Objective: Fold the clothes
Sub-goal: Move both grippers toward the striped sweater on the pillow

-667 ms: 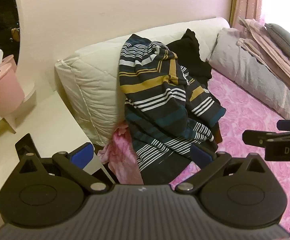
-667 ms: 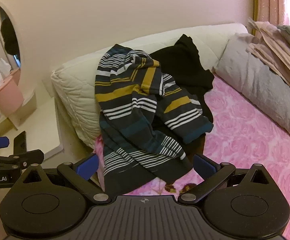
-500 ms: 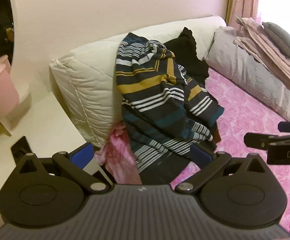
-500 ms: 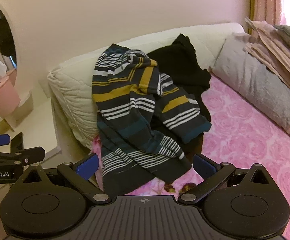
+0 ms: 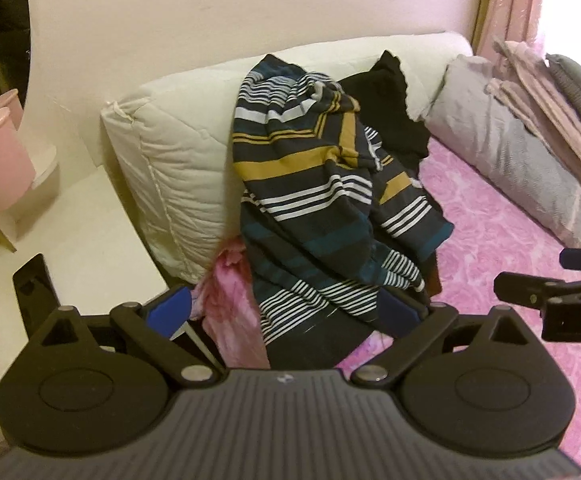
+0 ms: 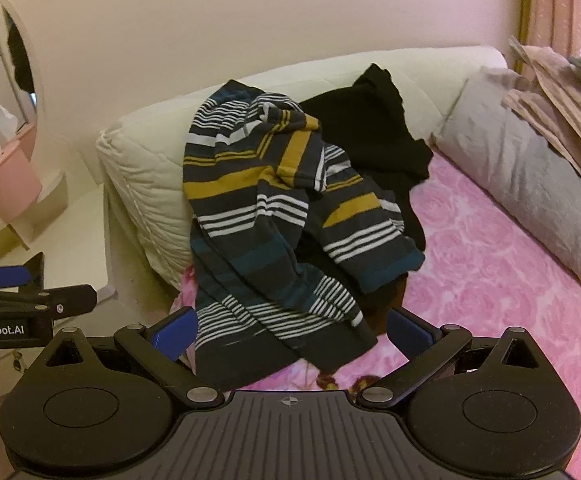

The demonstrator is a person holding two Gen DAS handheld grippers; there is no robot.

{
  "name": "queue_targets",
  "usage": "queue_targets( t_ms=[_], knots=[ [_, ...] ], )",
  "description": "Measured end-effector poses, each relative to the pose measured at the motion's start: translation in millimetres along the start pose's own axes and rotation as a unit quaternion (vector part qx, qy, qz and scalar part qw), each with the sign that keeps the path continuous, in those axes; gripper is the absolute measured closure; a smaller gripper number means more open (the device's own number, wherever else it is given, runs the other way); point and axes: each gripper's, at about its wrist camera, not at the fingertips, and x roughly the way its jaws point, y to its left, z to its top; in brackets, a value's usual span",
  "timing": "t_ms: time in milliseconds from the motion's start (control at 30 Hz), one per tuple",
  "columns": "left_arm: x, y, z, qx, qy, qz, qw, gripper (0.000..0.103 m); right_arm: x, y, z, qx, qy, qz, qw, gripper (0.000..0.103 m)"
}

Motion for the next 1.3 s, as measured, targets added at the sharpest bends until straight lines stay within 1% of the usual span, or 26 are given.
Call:
queue_targets(
  t_ms=[133,267,367,600,700,933,1067,1200,1300],
  knots=[
    [2,5,4,-0.032,0.009,-0.008,0.9994,0.005,8,-3,6,-0.01,0.008,0.006,1.0,0.0],
    [7,6,9,-0.046,0.02,0.002,0.9988,0.005,16,-7,11,-0.023,0.017,0.011,1.0,0.0],
    [9,2,11,-0.038,0.019,0.007,0.9991,0.005,20,-10,14,-0.032,0.021,0.011,0.999,0.0],
    [13,-11,13,-0.015,0.013,0.022,0.9996,0.005,23,-18,17,-0.023,0.024,0.027,0.999,0.0],
    [13,-17,14,-0.006,0.01,0.031,0.9995,0.005,24,-23,16,-0.017,0.028,0.027,0.999,0.0],
    [18,-26,13,0.003,0.016,0.025,0.9996,0.005,22,-35,12,-0.017,0.032,0.024,0.999,0.0],
    [14,-31,14,0.002,-0.019,0.001,0.9998,0.005,20,-41,10,-0.014,0.032,0.02,0.999,0.0],
    [16,-39,20,0.027,-0.024,0.005,0.9993,0.006,18,-49,8,-0.009,0.031,0.017,0.999,0.0],
    [18,-44,23,0.042,-0.024,0.023,0.9985,0.006,17,-55,9,-0.006,0.03,0.014,0.999,0.0]
  ],
)
